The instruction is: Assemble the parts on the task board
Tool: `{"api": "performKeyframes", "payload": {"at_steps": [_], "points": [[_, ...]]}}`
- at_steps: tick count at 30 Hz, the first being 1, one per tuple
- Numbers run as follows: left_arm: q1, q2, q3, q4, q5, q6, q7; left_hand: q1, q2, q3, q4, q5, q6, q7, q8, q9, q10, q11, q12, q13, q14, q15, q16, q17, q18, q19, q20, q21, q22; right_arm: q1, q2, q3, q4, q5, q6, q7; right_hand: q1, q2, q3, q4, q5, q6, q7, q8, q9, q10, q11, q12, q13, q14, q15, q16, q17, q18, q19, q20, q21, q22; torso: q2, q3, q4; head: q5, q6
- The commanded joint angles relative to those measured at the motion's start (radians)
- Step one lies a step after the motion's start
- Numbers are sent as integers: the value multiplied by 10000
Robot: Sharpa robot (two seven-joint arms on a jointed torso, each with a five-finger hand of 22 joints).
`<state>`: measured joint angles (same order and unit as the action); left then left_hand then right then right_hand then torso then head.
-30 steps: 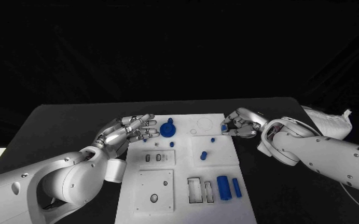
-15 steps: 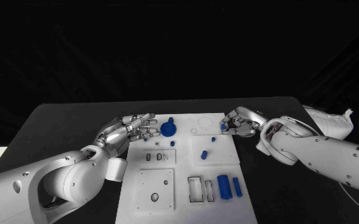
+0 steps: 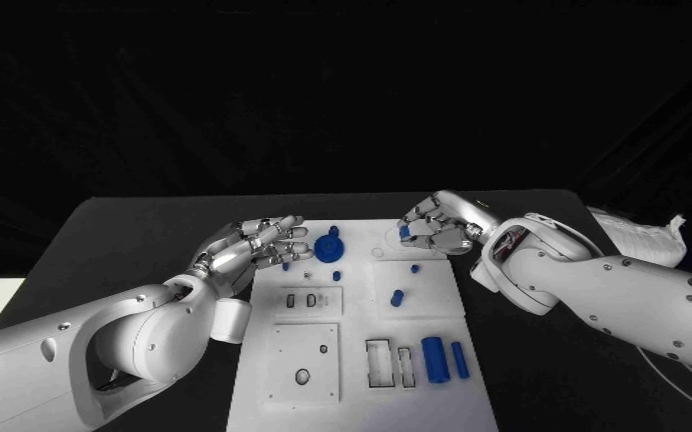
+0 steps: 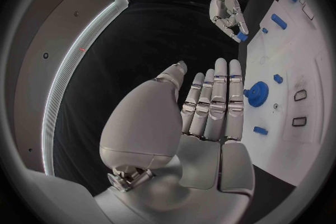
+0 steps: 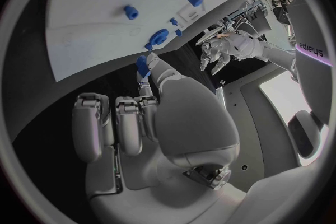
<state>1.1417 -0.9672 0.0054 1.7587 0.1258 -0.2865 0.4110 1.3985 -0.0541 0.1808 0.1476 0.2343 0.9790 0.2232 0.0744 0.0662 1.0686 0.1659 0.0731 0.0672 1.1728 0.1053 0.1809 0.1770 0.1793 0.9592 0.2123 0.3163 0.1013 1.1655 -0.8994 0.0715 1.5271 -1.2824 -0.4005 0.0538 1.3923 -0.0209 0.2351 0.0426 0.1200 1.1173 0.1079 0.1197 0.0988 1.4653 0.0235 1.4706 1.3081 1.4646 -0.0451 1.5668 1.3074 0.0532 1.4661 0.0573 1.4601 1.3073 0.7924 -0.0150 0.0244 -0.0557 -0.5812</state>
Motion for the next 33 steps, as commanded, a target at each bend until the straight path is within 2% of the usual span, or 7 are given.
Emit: {"api": "performKeyframes", "payload": {"at_steps": [1,7,11,17,21,29,33], "points": [[-1,62,3,-145,104,217,93,46,20,47,10,19,72,1,-38,2,6,-26,-56,2,-17,2,-63,8,39,-32,30,-62,-10,34,250,-7,201,-372,-69,-737,-48,45,78,-4,53,148,-81,35,54,501,-52,-52,1878,1062,-58,40,2634,-51,204,-42,42,287,-115,-45,65,68,-66],[-1,110,4,-381,158,236,144,49,25,59,7,20,71,1,-40,2,6,-26,-58,2,-16,2,-66,11,40,-32,29,-63,-12,5,961,-114,286,-711,307,-1160,-76,41,82,-5,38,151,-83,32,55,482,-56,-88,1854,1062,-61,40,2634,-44,191,-46,26,254,-179,-80,74,292,-190],[0,134,5,-501,183,253,182,54,32,72,2,21,72,-1,-42,1,7,-27,-59,1,-15,1,-69,13,40,-31,29,-63,-13,-113,1473,-215,199,-1146,532,-1395,-108,33,81,-3,23,147,-81,25,55,486,-56,-79,1861,1062,-64,40,2634,-44,190,-49,24,250,-222,-104,84,443,-349],[1,144,6,-578,196,258,217,55,32,74,1,21,72,-1,-42,1,7,-27,-59,1,-15,1,-69,14,40,-30,28,-63,-14,-399,2088,-347,-20,-1719,820,-1660,-118,35,85,-4,21,147,-83,23,56,480,-57,-92,1853,1062,-65,40,2634,-38,181,-50,11,225,-242,-138,123,501,-440],[1,146,7,-599,199,255,229,55,32,74,1,21,72,-1,-42,1,7,-27,-59,1,-15,1,-69,14,40,-30,28,-63,-14,-598,2415,-390,-120,-2168,951,-1823,-122,36,87,-5,26,147,-84,22,56,480,-58,-91,1854,1062,-65,40,2634,-35,174,-51,3,206,-234,-114,103,587,-498],[2,165,7,-603,200,266,232,55,32,74,1,21,72,-1,-42,1,7,-27,-59,1,-15,1,-69,14,40,-30,28,-63,-14,-752,2807,-448,-219,-2809,1294,-2177,-147,10,88,-21,53,148,-88,16,57,476,-62,-99,1850,1062,-69,40,2634,-31,167,-55,-8,186,-231,-115,102,667,-554],[2,172,7,-599,200,269,230,55,32,74,1,21,72,-1,-42,1,7,-27,-59,1,-15,1,-69,14,40,-30,28,-63,-14,-824,2940,-465,-253,-2912,1446,-2255,-164,-14,94,-40,83,140,-87,5,57,470,-63,-110,1843,1062,-72,40,2634,-29,163,-58,-15,175,-229,-103,108,628,-564]]}}
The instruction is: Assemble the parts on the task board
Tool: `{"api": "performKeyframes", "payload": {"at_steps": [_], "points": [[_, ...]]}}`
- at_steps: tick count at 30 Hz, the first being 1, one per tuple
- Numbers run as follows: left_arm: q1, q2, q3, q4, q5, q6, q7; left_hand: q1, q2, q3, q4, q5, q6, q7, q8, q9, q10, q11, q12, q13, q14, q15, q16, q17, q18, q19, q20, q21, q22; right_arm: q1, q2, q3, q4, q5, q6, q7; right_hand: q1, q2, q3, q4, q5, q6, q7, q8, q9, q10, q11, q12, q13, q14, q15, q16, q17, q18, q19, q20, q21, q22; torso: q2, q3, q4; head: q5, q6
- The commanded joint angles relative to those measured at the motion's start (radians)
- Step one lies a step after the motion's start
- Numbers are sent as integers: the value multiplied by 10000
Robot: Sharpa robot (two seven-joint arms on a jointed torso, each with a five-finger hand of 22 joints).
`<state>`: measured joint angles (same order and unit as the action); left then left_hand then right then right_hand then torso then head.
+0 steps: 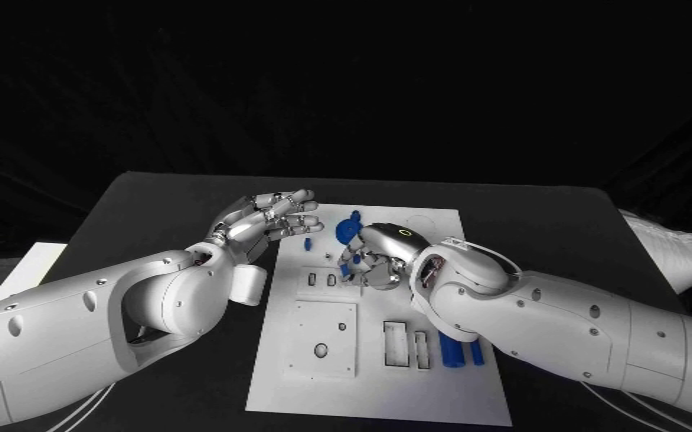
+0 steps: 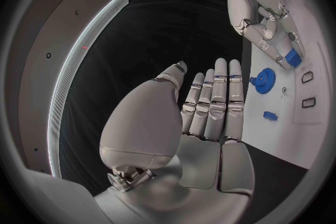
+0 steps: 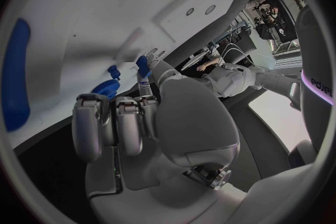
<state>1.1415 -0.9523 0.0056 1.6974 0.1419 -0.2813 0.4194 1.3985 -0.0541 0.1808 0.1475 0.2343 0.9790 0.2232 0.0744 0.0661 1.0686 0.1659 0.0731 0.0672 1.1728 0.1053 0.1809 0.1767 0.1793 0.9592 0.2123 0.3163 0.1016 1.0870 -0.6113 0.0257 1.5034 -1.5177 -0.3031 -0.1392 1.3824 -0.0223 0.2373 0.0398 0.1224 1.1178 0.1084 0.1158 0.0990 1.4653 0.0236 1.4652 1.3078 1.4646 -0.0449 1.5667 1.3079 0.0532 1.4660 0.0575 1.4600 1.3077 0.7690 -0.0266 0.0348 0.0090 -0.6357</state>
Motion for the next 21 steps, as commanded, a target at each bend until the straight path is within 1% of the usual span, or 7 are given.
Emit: {"api": "performKeyframes", "payload": {"at_steps": [1,9,13,17,21], "points": [[4,24,5,15,39,217,146,55,33,75,2,21,72,-1,-42,2,7,-27,-59,1,-15,0,-69,17,40,-31,28,-63,-16,-55,82,-9,-21,-574,493,-334,-69,-2,75,-16,67,134,-92,42,54,471,-64,-55,1847,1062,-74,41,2629,-28,162,-60,-17,165,9,14,4,-20,-23],[4,35,5,16,39,227,137,55,33,75,2,21,72,-1,-42,2,7,-27,-59,1,-15,0,-69,17,40,-31,28,-63,-16,-136,221,-20,-13,-682,661,-373,-84,-8,80,-23,89,136,-91,39,55,471,-64,-54,1848,1061,-75,38,2623,-25,155,-62,-26,147,6,7,0,-3,-58],[4,40,5,18,39,231,131,55,33,75,2,21,72,-1,-42,2,7,-27,-59,1,-15,0,-69,17,40,-31,28,-63,-16,-147,247,-22,-6,-703,749,-399,-101,-16,79,-23,98,137,-89,37,56,471,-63,-55,1847,1061,-76,38,2623,-26,157,-63,-26,150,11,12,-5,20,-68],[4,41,5,24,39,231,128,55,33,75,2,21,72,-1,-42,2,7,-27,-59,1,-15,0,-69,17,40,-31,28,-63,-16,-151,243,-25,-15,-768,835,-468,-127,-24,77,-21,106,138,-88,33,56,469,-62,-61,1844,1061,-75,38,2624,-25,156,-64,-28,147,4,9,-9,28,-79],[4,42,5,25,39,234,125,55,33,75,2,21,72,-1,-42,2,7,-27,-59,1,-15,0,-69,17,40,-31,28,-63,-16,-152,208,-26,-15,-943,926,-546,-194,-51,68,-15,109,135,-84,22,57,460,-60,-79,1833,1057,-74,31,2606,-22,149,-66,-39,127,12,15,0,24,-108]]}}
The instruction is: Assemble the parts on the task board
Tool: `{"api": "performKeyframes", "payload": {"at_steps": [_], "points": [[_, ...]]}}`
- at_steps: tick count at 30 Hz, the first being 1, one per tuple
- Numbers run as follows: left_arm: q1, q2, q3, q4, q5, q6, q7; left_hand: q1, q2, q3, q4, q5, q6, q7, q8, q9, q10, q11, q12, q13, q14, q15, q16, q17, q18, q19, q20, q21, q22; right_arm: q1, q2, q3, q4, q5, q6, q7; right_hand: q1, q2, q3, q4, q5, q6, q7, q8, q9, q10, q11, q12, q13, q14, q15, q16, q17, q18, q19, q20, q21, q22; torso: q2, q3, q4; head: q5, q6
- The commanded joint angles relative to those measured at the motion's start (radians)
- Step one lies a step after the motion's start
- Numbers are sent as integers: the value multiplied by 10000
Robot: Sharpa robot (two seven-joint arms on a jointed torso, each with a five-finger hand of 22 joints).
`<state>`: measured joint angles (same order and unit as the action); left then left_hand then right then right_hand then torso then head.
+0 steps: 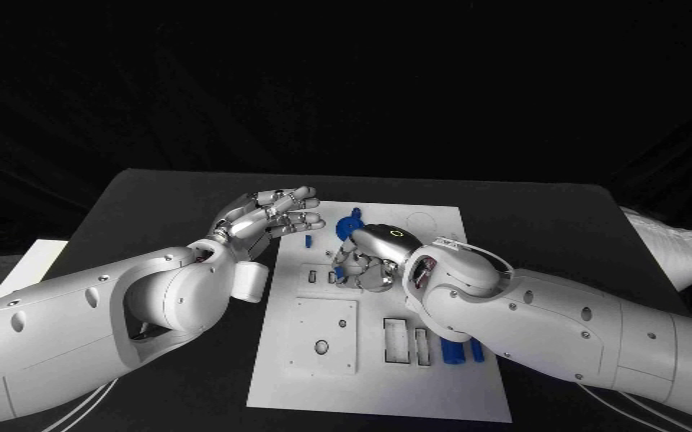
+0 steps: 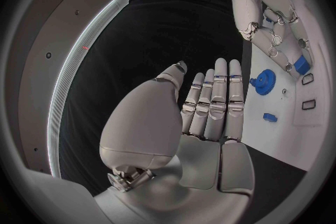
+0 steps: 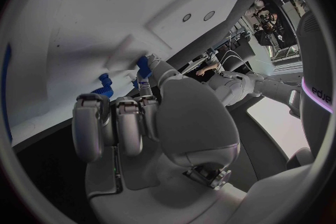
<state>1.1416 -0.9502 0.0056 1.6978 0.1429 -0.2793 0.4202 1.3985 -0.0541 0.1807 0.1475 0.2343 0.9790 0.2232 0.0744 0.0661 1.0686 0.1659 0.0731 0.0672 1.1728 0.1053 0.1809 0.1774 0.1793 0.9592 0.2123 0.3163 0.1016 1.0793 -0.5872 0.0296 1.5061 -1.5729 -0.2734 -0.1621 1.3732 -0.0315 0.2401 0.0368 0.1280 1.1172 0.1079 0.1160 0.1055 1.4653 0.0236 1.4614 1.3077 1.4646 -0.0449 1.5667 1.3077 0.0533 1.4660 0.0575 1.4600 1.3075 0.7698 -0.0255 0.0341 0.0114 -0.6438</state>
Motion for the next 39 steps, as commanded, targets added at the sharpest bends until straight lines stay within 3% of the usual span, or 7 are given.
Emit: {"api": "performKeyframes", "payload": {"at_steps": [1,10,23,30,39], "points": [[4,20,6,21,30,216,118,56,33,75,2,21,72,-1,-42,1,7,-27,-59,1,-15,1,-69,10,40,-30,28,-63,-16,-76,-38,-66,-41,-441,642,-333,-106,38,41,15,54,140,-78,19,-8,457,-60,-46,1831,1055,-74,27,2600,-21,146,-66,-43,122,4,4,7,0,-27],[4,23,6,3,30,215,114,56,33,75,2,21,72,-1,-42,1,7,-27,-59,1,-15,1,-69,10,40,-30,28,-63,-16,-76,-89,-68,-27,-785,981,-555,-227,-43,32,7,106,104,-65,-24,-15,412,-50,-130,1776,1041,-69,0,2541,-7,117,-64,-85,48,5,7,-3,-23,-40],[3,33,5,-8,30,208,105,56,33,75,2,21,72,-1,-42,1,7,-27,-59,1,-15,1,-69,10,40,-30,28,-63,-16,-75,-71,-76,-6,-911,1225,-732,-761,-391,-195,164,71,-146,62,-231,-77,212,59,-490,1540,1031,15,-20,2501,8,83,-2,-151,-49,4,3,5,-47,-73],[3,33,5,-8,30,207,98,56,24,117,-17,17,76,3,-52,0,10,-26,-65,-2,-11,-1,-85,23,39,-27,26,-64,-24,-75,-53,-79,-13,-1015,1068,-866,-1142,-617,-453,366,65,-402,155,-396,-156,-30,146,-921,1249,1026,90,-31,2481,20,60,65,-195,-116,5,3,4,-68,-71],[3,31,5,-3,30,217,51,54,18,121,-19,16,73,6,-55,-2,6,-24,-68,-3,-10,0,-87,25,39,-26,26,-64,-26,-75,-8,-80,-17,-1130,681,-941,-1282,-709,-635,534,-67,-683,223,-493,-256,-381,216,-1518,835,1024,151,-36,2473,38,21,129,-255,-211,10,4,8,-90,-60]]}}
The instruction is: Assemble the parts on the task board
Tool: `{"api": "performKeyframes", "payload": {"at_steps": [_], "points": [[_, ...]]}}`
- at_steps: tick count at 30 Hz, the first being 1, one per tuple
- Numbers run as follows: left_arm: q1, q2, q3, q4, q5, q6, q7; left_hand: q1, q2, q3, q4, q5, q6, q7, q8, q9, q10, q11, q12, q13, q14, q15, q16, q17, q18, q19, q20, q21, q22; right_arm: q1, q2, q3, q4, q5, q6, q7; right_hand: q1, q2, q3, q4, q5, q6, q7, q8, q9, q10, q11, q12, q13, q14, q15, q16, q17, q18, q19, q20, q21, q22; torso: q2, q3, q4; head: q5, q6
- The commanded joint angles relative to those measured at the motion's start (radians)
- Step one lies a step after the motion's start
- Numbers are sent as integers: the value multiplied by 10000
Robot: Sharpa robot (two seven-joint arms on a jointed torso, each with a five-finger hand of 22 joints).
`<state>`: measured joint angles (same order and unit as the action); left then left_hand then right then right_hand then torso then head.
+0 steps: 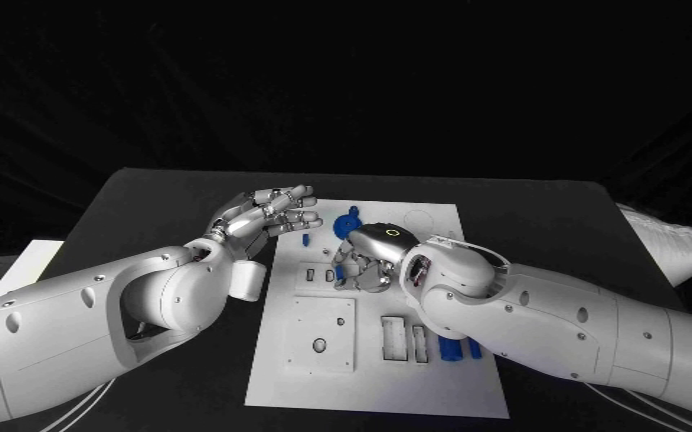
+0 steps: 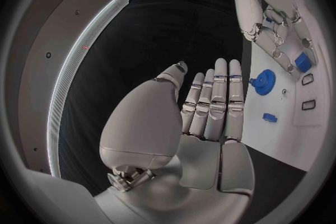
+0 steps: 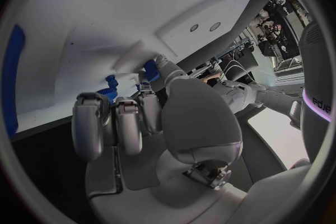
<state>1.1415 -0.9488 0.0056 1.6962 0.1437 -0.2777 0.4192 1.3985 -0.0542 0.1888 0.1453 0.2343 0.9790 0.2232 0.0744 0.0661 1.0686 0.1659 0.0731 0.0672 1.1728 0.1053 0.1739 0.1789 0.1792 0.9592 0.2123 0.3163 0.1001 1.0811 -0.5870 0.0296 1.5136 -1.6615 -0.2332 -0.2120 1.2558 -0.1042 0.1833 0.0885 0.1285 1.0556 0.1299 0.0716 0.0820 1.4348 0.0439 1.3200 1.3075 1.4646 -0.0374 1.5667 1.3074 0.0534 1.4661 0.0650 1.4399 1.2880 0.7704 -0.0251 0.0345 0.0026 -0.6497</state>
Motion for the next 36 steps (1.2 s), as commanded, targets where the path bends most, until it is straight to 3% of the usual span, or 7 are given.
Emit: {"api": "performKeyframes", "payload": {"at_steps": [1,13,21,25,27,31,36], "points": [[4,17,5,13,22,202,54,53,18,41,3,16,73,6,-56,-2,6,-24,-68,-3,-9,0,-17,11,40,-26,26,-64,-10,-92,-6,-79,-88,-258,230,-449,-134,2,-99,50,-123,-91,8,-50,-32,-94,17,-136,813,1023,83,-40,2470,37,19,60,-55,-15,0,-1,2,-4,-1],[3,34,4,-68,-36,232,-69,34,-13,117,-32,9,139,-44,-43,6,75,-73,-51,3,218,-70,80,96,59,137,-24,34,19,-108,-211,-77,309,-323,-1679,87,-261,-235,-488,409,-329,-287,43,-34,-117,-204,54,-328,639,1025,119,-37,2479,41,14,100,-77,-34,-9,18,7,-13,9],[8,15,5,-341,-1415,360,-880,-338,-273,329,17,116,911,-668,159,64,1999,-878,609,274,3129,-995,2304,1531,78,2306,-914,1650,769,-11,-1143,28,1136,996,-2584,2449,-149,-306,-677,555,-166,-353,58,-25,-140,-236,69,-365,591,1020,132,-47,2462,49,-5,113,-104,-75,-85,19,-44,2,50],[37,-23,8,-498,-2597,456,-1982,-692,-639,496,83,201,1557,-1306,276,145,3585,-1375,1572,1032,3706,-1516,10768,9881,-32,3835,-1577,3873,2246,245,-1938,101,1590,2207,-2305,3311,73,-278,-807,589,35,-394,71,-11,-146,-288,80,-426,534,1001,143,-87,2388,59,-37,127,-143,-130,-195,76,-76,57,-12],[91,-35,10,-556,-3224,513,-2869,-978,-786,352,126,158,1650,-1334,282,215,3879,-1490,2396,1780,3842,-1601,12960,12531,-491,4634,-1736,6881,6032,412,-2411,128,1804,2924,-2098,3466,200,-231,-830,572,110,-397,72,0,-145,-332,80,-492,480,988,144,-115,2338,69,-61,130,-174,-183,-231,97,-80,82,-39],[352,76,12,-786,-4863,1236,-5219,-1703,-390,-404,602,-66,1286,-1702,792,729,2741,-1659,7329,6652,3980,-1568,13969,13919,-865,4918,-1771,9501,9265,824,-3294,161,1937,4378,-1806,3475,317,-155,-847,560,176,-400,74,10,-144,-352,80,-521,451,981,144,-130,2313,73,-69,131,-186,-199,-351,138,-114,146,-141],[658,500,13,-1105,-7180,2095,-8060,-2076,-73,-856,1214,-309,998,-1316,1438,1185,2041,-1526,8202,7619,3860,-1622,13704,13514,-923,4872,-1664,9707,9674,1307,-4016,175,1585,5231,-1803,3372,410,-76,-897,564,426,-381,69,32,-140,-357,74,-531,428,976,139,-143,2293,77,-76,126,-202,-219,-468,176,-156,211,-224]]}}
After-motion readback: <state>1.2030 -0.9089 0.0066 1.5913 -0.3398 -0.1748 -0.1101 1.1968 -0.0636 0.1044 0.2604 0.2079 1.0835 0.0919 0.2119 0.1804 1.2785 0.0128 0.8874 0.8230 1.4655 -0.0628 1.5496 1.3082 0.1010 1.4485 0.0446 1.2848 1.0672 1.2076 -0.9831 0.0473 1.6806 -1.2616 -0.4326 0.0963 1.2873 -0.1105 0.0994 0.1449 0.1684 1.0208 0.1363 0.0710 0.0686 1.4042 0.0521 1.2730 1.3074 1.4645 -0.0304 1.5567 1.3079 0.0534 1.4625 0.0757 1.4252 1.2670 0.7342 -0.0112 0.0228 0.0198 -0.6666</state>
